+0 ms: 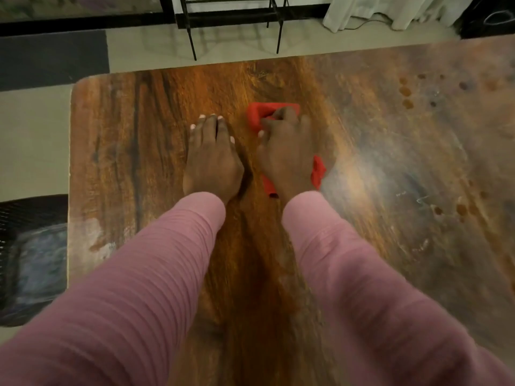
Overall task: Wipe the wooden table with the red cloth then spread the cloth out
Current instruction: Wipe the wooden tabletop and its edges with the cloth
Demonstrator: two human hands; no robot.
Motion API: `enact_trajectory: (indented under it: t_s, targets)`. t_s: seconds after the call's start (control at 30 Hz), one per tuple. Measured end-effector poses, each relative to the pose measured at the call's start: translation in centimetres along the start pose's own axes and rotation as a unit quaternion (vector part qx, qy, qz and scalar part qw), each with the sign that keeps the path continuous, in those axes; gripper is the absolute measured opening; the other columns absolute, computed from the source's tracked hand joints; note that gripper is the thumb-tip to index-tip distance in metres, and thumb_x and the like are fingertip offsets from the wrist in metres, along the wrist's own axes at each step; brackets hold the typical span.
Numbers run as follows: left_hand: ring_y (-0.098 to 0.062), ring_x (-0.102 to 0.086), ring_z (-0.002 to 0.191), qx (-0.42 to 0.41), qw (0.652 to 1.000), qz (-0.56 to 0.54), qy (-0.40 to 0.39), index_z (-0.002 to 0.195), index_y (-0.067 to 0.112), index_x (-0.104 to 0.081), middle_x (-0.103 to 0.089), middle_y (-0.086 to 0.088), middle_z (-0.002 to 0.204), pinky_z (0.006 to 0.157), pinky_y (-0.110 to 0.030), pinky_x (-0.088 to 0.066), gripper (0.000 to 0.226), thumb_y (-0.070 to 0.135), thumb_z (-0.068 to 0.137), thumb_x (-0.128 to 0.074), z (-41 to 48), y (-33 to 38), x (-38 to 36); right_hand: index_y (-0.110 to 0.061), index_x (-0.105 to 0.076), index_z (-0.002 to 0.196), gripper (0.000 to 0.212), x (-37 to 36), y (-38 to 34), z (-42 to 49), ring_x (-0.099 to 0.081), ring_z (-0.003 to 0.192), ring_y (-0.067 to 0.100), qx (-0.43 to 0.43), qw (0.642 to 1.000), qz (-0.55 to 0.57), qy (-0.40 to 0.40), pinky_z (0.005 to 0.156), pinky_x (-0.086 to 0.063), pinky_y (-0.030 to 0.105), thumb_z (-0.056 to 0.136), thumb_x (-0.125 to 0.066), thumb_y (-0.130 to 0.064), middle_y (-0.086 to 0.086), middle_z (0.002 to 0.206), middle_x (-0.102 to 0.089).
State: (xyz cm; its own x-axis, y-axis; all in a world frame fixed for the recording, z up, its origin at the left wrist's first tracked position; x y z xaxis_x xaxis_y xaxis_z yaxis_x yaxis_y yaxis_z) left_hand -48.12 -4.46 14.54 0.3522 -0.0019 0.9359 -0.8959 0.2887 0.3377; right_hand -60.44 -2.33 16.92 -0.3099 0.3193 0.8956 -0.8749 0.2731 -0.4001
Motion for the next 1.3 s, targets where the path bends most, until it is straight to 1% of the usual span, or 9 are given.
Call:
enact_trajectory:
  t_s: [0.13,0.3,0.37,0.6,0.73,0.83,1.03,1.1,1.3]
  targets:
    - [-0.032,-0.015,0.145,0.001,1.0,0.008,-0.007,0.146,-0.002,-0.026,-0.026,-0.019,0.154,0.12,-0.041,-0.006,0.051,0.021,0.1,-0.025,-0.1,-0.3,0.1,-0.021,-0.069,0.106,0.025,-0.6,-1.2,-3.1,-0.044,0.105,0.027,0.091,0.995,-0.001,-0.043,0.085,-0.042,0.037,0.088,-0.051,-0.022,0.0,0.121,-0.055]
    - [-0.032,-0.018,0.144,-0.008,1.0,0.001,0.004,0.145,-0.001,-0.03,-0.03,-0.018,0.152,0.12,-0.042,-0.009,0.049,0.019,0.101,-0.026,-0.3,-0.2,0.1,-0.019,-0.069,0.111,0.029,2.3,5.2,-0.7,-0.04,0.113,0.028,-0.067,0.997,-0.029,0.012,0.094,-0.042,0.042,0.09,-0.049,-0.017,0.003,0.119,-0.052]
    - [-0.033,-0.019,0.143,-0.007,1.0,-0.003,0.005,0.145,-0.002,-0.03,-0.03,-0.019,0.151,0.12,-0.043,-0.009,0.049,0.019,0.101,-0.026,-0.3,-0.2,0.1,-0.018,-0.069,0.112,0.03,2.2,4.3,-1.0,-0.04,0.114,0.029,-0.085,0.996,-0.019,0.019,0.095,-0.041,0.043,0.089,-0.05,-0.016,0.004,0.119,-0.052]
    - [-0.03,-0.017,0.144,0.001,1.0,-0.022,0.011,0.145,-0.001,-0.029,-0.03,-0.017,0.152,0.12,-0.041,-0.008,0.049,0.018,0.1,-0.027,-0.2,-0.5,0.1,-0.019,-0.07,0.108,0.028,0.9,-0.1,-6.6,-0.044,0.104,0.03,0.082,0.996,-0.009,-0.042,0.086,-0.041,0.036,0.088,-0.051,-0.021,0.003,0.123,-0.056]
    - [-0.032,-0.019,0.144,-0.013,1.0,-0.024,0.007,0.144,-0.002,-0.031,-0.031,-0.018,0.151,0.12,-0.042,-0.009,0.049,0.018,0.1,-0.027,-0.4,-0.5,0.4,-0.018,-0.068,0.117,0.03,3.3,5.7,-3.9,-0.041,0.117,0.031,-0.037,0.998,-0.049,-0.011,0.096,-0.041,0.04,0.092,-0.051,-0.018,0.004,0.126,-0.052]
    - [-0.033,-0.018,0.144,-0.022,1.0,-0.012,0.003,0.145,-0.002,-0.031,-0.03,-0.018,0.151,0.12,-0.043,-0.009,0.049,0.017,0.1,-0.026,-0.5,-0.1,0.4,-0.016,-0.069,0.113,0.03,3.5,5.2,-4.0,-0.041,0.115,0.031,-0.094,0.995,-0.038,0.014,0.095,-0.041,0.042,0.09,-0.05,-0.015,0.006,0.122,-0.053]
    - [-0.033,-0.017,0.144,-0.018,1.0,0.021,-0.001,0.145,-0.003,-0.029,-0.03,-0.019,0.151,0.12,-0.043,-0.009,0.048,0.017,0.101,-0.027,-0.5,-0.1,0.4,-0.015,-0.07,0.105,0.035,1.0,-2.0,-9.9,-0.047,0.104,0.032,0.036,0.999,0.011,-0.038,0.088,-0.042,0.042,0.085,-0.044,-0.023,0.006,0.122,-0.057]
    - [-0.033,-0.018,0.144,-0.023,0.999,0.025,0.002,0.145,-0.003,-0.03,-0.03,-0.019,0.151,0.12,-0.043,-0.01,0.048,0.018,0.101,-0.027,-0.7,0.1,0.6,-0.016,-0.071,0.107,0.039,1.1,-1.4,-9.5,-0.047,0.103,0.03,0.035,0.999,0.004,-0.031,0.088,-0.042,0.04,0.086,-0.04,-0.026,0.004,0.122,-0.057]
    - [-0.032,-0.02,0.143,0.008,1.0,-0.023,0.008,0.142,-0.001,-0.037,-0.032,-0.017,0.151,0.119,-0.04,-0.009,0.047,0.018,0.099,-0.031,-6.6,-0.6,2.2,-0.017,-0.07,0.113,0.029,1.1,-1.6,-9.4,-0.046,0.109,0.032,0.015,0.999,-0.006,-0.032,0.093,-0.041,0.041,0.089,-0.053,-0.017,0.005,0.126,-0.056]
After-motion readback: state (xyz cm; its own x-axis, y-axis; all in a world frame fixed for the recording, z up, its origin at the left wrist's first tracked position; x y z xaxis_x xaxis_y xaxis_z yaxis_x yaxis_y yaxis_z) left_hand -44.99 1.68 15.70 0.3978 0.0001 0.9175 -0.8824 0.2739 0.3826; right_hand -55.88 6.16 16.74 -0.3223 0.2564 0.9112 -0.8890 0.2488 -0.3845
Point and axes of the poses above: each hand's wrist, its own z-axis towards the middle knuckle, its own x-axis out of the back of the hand, y = z × x, the point moved 5 cm from there along z, towards the middle knuckle
